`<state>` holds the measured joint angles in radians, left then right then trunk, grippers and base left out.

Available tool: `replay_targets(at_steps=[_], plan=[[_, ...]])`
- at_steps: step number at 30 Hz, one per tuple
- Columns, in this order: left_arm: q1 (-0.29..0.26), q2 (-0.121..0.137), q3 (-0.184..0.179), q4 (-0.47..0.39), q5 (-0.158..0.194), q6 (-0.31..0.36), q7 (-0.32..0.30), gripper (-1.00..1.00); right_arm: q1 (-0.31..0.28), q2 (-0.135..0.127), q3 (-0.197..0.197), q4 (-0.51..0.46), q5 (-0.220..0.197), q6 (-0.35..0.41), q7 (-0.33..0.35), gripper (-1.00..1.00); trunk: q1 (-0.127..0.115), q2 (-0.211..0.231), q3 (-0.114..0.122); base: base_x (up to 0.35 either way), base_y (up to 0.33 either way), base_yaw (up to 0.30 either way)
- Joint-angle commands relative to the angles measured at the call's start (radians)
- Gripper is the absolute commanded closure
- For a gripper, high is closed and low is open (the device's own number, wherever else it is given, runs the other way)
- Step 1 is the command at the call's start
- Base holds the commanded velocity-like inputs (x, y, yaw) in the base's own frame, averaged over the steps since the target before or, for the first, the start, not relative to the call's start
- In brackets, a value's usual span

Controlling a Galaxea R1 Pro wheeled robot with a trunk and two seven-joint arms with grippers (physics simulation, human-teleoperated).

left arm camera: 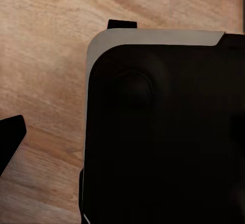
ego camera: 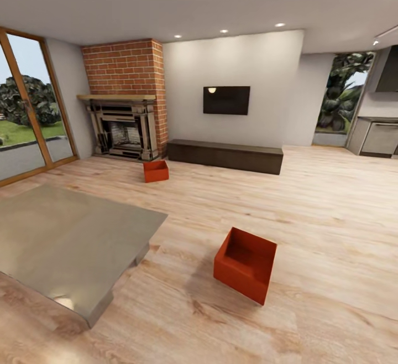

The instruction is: Move the two storage containers from the living room to the garage. In the garage, place one container on the floor and stack the other container on top of it (either order is fine).

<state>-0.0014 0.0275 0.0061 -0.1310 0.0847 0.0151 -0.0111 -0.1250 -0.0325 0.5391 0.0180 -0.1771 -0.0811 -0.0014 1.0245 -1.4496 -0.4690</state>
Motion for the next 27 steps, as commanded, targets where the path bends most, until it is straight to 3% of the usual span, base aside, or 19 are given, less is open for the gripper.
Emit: replay_targets(at_steps=[1,27], plan=[[0.0,0.0,0.0,-0.001,0.009,0.002,-0.001,-1.0,-0.001,0.0,0.009,0.002,-0.01,-0.005,0.0,-1.0,0.001,0.0,-0.001,0.323,0.0,0.0],[0.0,0.0,0.0,-0.001,0.009,0.0,-0.001,-1.0,-0.001,0.0,0.009,0.002,-0.01,-0.005,0.0,-1.0,0.001,0.0,-0.001,0.323,0.0,0.0]])
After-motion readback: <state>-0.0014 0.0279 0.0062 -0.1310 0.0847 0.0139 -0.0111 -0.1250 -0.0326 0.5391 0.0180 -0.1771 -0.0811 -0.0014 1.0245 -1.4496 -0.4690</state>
